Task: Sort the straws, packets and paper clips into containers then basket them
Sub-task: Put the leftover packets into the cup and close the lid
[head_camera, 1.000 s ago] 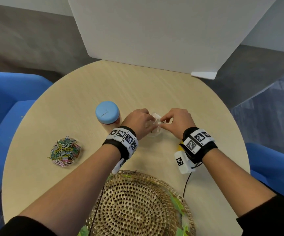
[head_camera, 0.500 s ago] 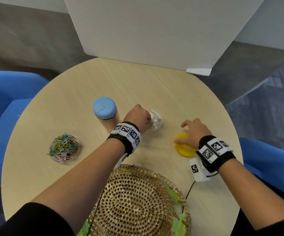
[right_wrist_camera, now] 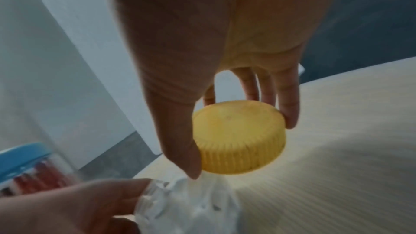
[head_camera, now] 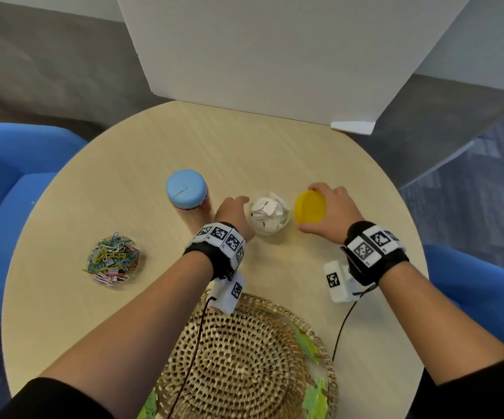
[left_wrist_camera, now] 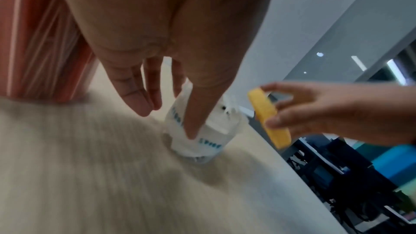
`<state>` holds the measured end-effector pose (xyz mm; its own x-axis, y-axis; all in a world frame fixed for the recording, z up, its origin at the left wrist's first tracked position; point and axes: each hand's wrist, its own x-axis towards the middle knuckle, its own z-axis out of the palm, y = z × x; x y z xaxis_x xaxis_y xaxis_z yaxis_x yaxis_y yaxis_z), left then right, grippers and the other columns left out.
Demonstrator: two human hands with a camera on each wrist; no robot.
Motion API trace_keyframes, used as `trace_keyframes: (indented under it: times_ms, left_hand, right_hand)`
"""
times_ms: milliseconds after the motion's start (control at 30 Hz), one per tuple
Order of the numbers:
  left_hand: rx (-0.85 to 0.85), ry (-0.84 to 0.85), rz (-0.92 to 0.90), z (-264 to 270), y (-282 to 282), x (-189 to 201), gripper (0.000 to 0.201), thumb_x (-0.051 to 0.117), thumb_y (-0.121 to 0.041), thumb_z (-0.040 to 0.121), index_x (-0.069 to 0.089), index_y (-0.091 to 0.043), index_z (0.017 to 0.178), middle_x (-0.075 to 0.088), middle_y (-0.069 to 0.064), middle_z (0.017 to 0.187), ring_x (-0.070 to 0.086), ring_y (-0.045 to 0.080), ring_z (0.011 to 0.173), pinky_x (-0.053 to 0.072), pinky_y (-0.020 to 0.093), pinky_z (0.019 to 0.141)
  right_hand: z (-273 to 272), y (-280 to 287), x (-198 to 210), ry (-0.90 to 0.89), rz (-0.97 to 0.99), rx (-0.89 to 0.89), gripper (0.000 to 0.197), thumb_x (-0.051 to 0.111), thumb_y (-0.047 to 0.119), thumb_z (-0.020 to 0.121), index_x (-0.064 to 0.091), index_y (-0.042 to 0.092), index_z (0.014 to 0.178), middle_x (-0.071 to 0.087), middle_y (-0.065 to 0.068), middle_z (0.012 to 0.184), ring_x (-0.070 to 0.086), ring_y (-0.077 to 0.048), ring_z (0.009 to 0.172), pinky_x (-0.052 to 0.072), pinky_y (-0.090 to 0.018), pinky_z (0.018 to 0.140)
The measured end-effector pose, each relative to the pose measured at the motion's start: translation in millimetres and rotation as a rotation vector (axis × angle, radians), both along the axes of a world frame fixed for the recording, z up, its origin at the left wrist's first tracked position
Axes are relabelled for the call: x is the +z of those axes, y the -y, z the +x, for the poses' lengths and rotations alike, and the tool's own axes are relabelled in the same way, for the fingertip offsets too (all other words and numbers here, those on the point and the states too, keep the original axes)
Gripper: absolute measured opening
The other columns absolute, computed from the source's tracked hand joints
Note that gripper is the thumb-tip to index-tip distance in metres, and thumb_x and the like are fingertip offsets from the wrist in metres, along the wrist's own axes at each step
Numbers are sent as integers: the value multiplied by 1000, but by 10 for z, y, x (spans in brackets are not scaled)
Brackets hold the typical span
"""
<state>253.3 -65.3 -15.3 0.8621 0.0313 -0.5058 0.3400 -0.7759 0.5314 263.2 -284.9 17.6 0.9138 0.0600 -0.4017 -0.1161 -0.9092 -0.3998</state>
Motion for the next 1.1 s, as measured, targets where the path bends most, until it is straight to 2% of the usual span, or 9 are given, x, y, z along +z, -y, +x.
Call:
trace_keyframes:
  times_ms: [133,267,367,500,667,800,867,1000,1100]
  left_hand:
    - [28,47,-146,-31,12,-141,76,84,-31,71,51,-27,138,62,5,114,62,22,102,49,28,85]
    - [23,44,-207,-25,47,-199,79,89,-40,64,56,-29,134,62,2,107,61,20,100,49,32,90]
    - [-17,7,-116,54,22,-259,79,89,-44,63,56,-27,133,63,4,114,59,15,96,47,27,87]
    - [-57,-6,158,155,-27,-290,77,90,-28,63,54,-33,131,44,8,127,49,29,117,49,38,93]
    - [-102,29,237,198,27,-356,60,75,-17,80,54,-34,134,36,9,126,39,33,118,46,40,90]
    - [-137,-25,226,189,-24,-320,86,89,-26,63,48,-37,138,35,8,128,37,32,120,45,41,95]
    - [-136,-26,204,170,-26,-287,84,89,-31,65,49,-35,138,37,8,130,39,31,122,44,40,96]
    - [97,79,-241,95,77,-134,35,56,-36,95,62,-23,126,66,10,113,65,27,98,51,30,89]
    - [339,-58,-694,59,202,116,53,35,-51,101,62,-11,122,71,17,97,72,34,80,60,43,79]
  right_hand:
    - [190,-300,182,26,75,284,90,87,35,62,40,40,138,41,-4,127,48,-27,115,46,-37,96]
    - [256,-507,136,-58,-147,493,89,87,34,64,38,40,138,39,-1,132,47,-26,117,50,-44,92]
    - [275,-525,81,-70,-209,509,89,88,30,64,39,40,137,38,0,134,48,-28,117,51,-44,91]
    - [303,-576,67,-87,-293,569,88,85,33,68,37,39,141,38,-3,137,46,-31,119,51,-46,91]
    - [276,-663,41,-45,-462,670,90,82,36,72,30,41,146,36,-6,139,41,-33,124,48,-43,87]
    - [213,-598,-41,-48,-346,563,86,83,37,70,35,41,140,36,-6,133,44,-32,117,50,-39,79]
    - [216,-469,-45,-50,-195,451,82,84,42,65,41,43,135,42,-3,123,48,-28,108,48,-36,79]
    - [219,-135,29,20,226,186,74,89,35,59,53,44,123,55,-2,120,55,-26,110,47,-36,92]
    - [129,-4,154,73,503,115,75,89,30,63,52,45,127,53,6,131,55,-16,116,50,-38,99]
